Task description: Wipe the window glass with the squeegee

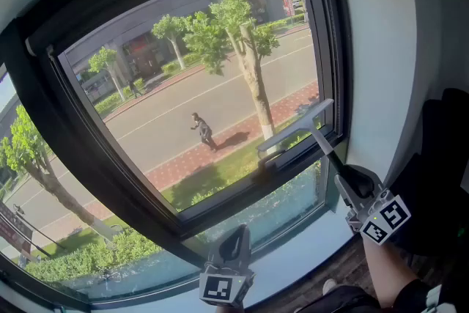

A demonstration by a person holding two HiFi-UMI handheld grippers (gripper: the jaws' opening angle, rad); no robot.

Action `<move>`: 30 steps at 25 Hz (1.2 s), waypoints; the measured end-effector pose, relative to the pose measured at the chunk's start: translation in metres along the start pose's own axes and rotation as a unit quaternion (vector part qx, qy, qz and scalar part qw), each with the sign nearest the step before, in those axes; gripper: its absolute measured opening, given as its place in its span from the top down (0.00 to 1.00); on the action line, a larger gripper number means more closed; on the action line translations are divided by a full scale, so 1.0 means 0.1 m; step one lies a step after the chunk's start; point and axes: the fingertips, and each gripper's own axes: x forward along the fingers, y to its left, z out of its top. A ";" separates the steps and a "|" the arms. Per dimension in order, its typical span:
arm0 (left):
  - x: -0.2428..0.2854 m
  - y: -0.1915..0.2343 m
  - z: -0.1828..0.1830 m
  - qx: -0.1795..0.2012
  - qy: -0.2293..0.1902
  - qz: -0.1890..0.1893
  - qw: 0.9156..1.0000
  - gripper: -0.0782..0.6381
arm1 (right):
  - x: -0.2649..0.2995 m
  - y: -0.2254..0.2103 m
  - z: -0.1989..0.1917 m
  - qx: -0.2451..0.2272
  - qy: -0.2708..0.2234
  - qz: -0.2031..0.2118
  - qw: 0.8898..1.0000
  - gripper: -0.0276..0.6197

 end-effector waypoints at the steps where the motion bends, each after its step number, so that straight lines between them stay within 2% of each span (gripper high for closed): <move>1: -0.01 -0.01 0.00 0.000 0.000 0.000 1.000 0.89 | -0.02 0.00 0.00 0.000 0.000 -0.001 1.000 0.81; 23: -0.05 -0.27 0.17 0.005 -0.012 -0.020 1.000 0.89 | -0.22 -0.03 0.14 0.017 -0.022 -0.012 1.000 0.80; 30: -0.01 -0.33 0.14 0.010 -0.007 -0.033 0.999 0.89 | -0.20 -0.03 0.16 0.001 -0.017 -0.015 1.000 0.80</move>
